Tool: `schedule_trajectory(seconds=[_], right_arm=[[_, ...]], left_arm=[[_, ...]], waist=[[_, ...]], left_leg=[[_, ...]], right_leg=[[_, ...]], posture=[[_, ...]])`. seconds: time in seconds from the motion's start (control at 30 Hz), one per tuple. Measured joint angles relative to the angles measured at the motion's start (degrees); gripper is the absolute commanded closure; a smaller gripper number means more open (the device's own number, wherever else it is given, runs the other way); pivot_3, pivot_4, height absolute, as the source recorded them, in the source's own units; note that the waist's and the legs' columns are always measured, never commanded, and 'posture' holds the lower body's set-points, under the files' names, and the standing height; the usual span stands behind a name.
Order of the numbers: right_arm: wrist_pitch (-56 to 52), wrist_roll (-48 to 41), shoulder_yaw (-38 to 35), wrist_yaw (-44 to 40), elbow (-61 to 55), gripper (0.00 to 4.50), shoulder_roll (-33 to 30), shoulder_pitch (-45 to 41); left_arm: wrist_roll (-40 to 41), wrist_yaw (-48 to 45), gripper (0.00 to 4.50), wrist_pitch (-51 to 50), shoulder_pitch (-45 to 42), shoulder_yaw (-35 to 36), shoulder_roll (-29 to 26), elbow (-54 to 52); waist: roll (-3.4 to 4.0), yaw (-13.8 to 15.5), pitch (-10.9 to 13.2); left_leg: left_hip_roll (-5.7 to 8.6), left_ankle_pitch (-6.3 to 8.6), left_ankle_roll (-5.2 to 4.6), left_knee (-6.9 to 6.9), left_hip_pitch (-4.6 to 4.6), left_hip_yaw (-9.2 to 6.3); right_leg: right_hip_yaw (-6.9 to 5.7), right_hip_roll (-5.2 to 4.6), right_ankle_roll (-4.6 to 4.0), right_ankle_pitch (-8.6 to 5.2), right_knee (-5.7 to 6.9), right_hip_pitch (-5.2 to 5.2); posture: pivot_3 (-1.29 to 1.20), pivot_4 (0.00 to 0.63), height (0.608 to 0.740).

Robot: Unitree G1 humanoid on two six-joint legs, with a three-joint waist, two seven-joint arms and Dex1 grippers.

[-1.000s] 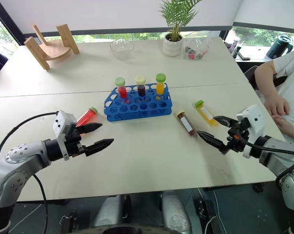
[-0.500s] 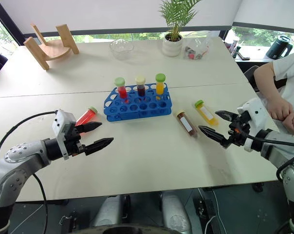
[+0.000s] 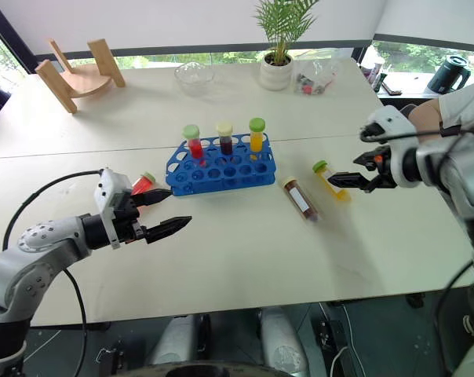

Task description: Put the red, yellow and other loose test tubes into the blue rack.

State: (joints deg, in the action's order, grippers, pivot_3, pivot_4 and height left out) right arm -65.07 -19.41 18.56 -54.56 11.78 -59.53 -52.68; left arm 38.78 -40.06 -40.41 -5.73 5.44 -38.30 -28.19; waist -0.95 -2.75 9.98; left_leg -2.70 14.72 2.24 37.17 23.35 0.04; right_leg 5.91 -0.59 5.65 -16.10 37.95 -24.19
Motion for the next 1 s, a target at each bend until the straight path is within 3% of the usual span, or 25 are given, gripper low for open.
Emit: schedule_trajectory(seconds=[0.1, 0.2, 0.47, 0.53, 0.7, 0.73, 0.9, 1.0], right_arm=[[2.9, 6.56, 8.25, -4.03, 14.14, 0.08, 5.59, -8.16], [7.07, 11.39, 12.07, -7.41, 24.42, 0.08, 9.75, -12.9], [20.71, 22.63, 15.5, -11.51, 46.44, 0.08, 19.77, -17.82], [23.18, 24.64, 15.41, -11.75, 49.73, 0.86, 20.82, -19.01], [26.92, 28.33, 13.81, -11.88, 54.42, 3.42, 23.38, -20.62], [27.11, 28.87, 13.42, -12.03, 54.96, 3.67, 23.76, -20.84], [24.21, 28.8, 8.42, -12.52, 54.19, 3.67, 23.45, -21.28], [19.13, 24.89, 0.63, -12.01, 43.44, 3.67, 20.44, -21.21]], left_arm=[[-0.8, 0.38, 0.0, 0.84, 0.14, -0.85, 1.39, 0.0], [-1.16, 0.97, 0.0, 1.3, 1.35, -0.78, 2.13, -0.21], [-2.09, 4.0, 0.0, 1.61, 4.25, -0.53, 3.72, -2.85], [-2.1, 4.45, 0.0, 1.83, 4.91, -0.39, 3.84, -3.6], [-2.15, 5.48, 0.0, 1.97, 5.57, -0.11, 3.87, -4.06], [-2.15, 5.52, 0.0, 1.98, 5.58, -0.11, 3.87, -4.08], [-2.46, 5.47, 0.0, 2.17, 5.46, -0.1, 3.82, -4.07], [-2.62, 5.22, 0.0, 2.31, 5.16, 0.06, 3.39, -3.95]], waist=[[-0.01, 0.11, 0.01], [0.0, 0.18, 0.02], [0.01, 0.12, 0.02], [0.01, 0.06, 0.01], [0.01, -0.19, 0.0], [0.01, -0.3, 0.0], [0.1, -0.69, 0.06], [0.31, -0.7, 0.18]], left_leg=[[0.0, 0.01, -0.02, -0.03, 0.12, 0.03], [0.0, 0.03, -0.05, -0.06, 0.16, 0.03], [0.01, 0.02, -0.03, 0.05, 0.15, 0.05], [0.0, 0.02, -0.03, 0.05, 0.13, 0.05], [0.0, 0.02, -0.03, 0.04, 0.09, 0.03], [0.0, 0.02, -0.03, 0.05, 0.09, 0.02], [0.0, 0.02, -0.03, 0.03, 0.1, 0.03], [0.0, 0.02, -0.03, -0.01, 0.11, 0.02]], right_leg=[[0.01, -0.01, 0.11, 0.07, 0.01, -0.16], [0.01, -0.02, 0.12, 0.06, -0.01, -0.18], [0.0, -0.04, 0.14, 0.09, 0.05, -0.16], [0.0, -0.04, 0.14, 0.09, 0.05, -0.13], [0.0, -0.02, 0.13, 0.09, 0.12, -0.13], [0.0, -0.02, 0.13, 0.09, 0.13, -0.13], [0.0, -0.03, 0.13, 0.09, 0.14, -0.13], [0.0, -0.03, 0.13, 0.09, 0.14, -0.16]], posture=[[0.0, 0.15, 0.74], [0.0, 0.15, 0.74], [0.0, 0.15, 0.74], [0.0, 0.15, 0.74], [0.0, 0.15, 0.74], [0.0, 0.15, 0.74], [0.0, 0.15, 0.74], [0.0, 0.15, 0.74]])
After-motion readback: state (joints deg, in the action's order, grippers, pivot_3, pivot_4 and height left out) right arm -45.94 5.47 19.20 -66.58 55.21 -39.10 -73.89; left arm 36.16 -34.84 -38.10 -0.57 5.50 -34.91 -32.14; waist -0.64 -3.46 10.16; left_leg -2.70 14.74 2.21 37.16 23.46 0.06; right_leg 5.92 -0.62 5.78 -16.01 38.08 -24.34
